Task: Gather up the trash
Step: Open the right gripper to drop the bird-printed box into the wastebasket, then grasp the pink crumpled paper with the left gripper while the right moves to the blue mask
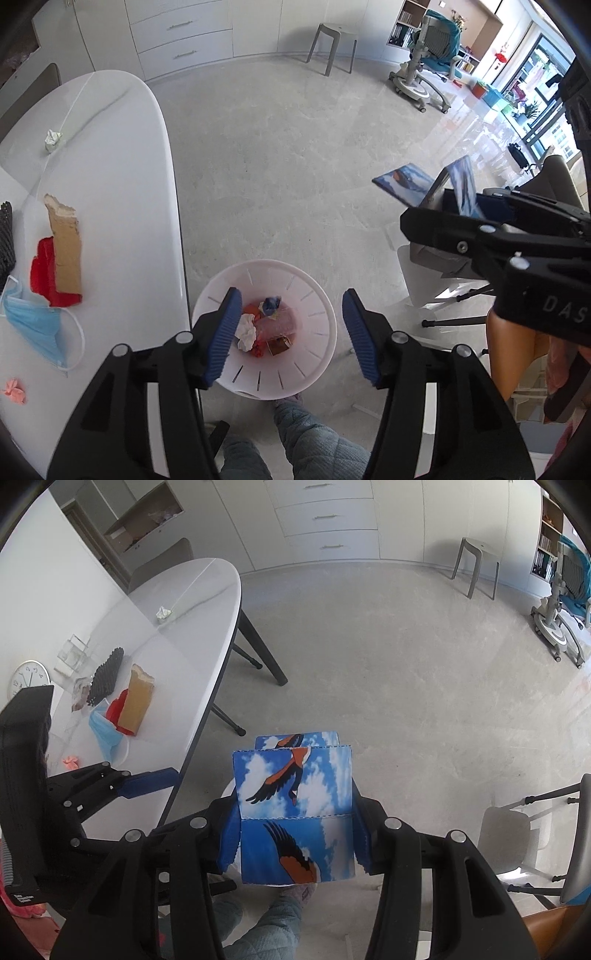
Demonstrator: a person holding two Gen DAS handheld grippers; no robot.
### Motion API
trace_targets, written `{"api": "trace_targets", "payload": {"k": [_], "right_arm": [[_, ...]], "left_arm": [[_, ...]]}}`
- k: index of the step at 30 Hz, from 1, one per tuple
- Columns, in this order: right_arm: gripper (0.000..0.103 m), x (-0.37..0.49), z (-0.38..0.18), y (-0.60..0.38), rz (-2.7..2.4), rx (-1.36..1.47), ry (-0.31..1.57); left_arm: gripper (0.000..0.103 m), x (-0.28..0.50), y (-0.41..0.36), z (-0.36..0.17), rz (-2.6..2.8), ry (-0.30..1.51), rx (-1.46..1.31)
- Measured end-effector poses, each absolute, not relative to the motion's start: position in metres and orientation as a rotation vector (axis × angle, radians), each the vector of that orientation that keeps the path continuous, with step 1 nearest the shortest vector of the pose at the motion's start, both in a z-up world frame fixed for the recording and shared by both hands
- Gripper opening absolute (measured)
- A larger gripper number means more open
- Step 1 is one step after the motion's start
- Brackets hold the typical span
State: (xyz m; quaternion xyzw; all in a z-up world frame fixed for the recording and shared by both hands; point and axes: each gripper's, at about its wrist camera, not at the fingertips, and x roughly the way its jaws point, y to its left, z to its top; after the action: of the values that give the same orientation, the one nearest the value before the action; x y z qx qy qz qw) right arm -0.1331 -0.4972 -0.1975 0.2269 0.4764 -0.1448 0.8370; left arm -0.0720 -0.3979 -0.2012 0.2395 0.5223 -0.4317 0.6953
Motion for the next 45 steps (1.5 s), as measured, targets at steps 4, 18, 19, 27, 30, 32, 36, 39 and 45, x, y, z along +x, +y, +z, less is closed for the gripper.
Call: {"api": "trace_targets", "payload": {"k": [4,18,19,27,30,32,36,39,45], "right_arm": [[0.049,-0.135,-0.198,-0.496,-0.316,0.477,0.998],[0.071,-0.100,-0.284,-0.446,-0.296,0.463,1.143],[0.073,-0.098,-0.284,-0.443,-0.309,0.462,1.151],[0.089,-0.085,-0.202,-0.408,-0.345,0.417,1.010],[0.098,-0.081,-0.145,-0.381,-0.354,0.367,0.890],[0.100,-0.076,-0.112,-0.362,-0.353,0.333,0.821],[0.100,-0.062,-0.058,-0.321,-0.329,0.286,0.716],[0.100,-0.052,-0.036,-0.295,-0.292,0.273,0.672],[0.100,-0.014,-0.019,-0.251,-0.232,0.214,0.661]], "left_arm": [[0.056,-0.069,-0.392,-0.188,-0.955,1.148,0.514],[0.066,-0.034,-0.307,-0.122,-0.777,1.064,0.402],[0.066,-0.031,-0.302,-0.121,-0.770,1.066,0.397],[0.077,-0.014,-0.247,-0.086,-0.723,1.012,0.332],[0.081,-0.004,-0.220,-0.061,-0.705,0.971,0.291],[0.085,0.003,-0.199,-0.044,-0.684,0.934,0.267],[0.089,0.022,-0.152,-0.018,-0.627,0.870,0.225],[0.090,0.036,-0.117,-0.010,-0.588,0.852,0.194],[0.090,0.065,-0.060,-0.010,-0.512,0.858,0.149]]}}
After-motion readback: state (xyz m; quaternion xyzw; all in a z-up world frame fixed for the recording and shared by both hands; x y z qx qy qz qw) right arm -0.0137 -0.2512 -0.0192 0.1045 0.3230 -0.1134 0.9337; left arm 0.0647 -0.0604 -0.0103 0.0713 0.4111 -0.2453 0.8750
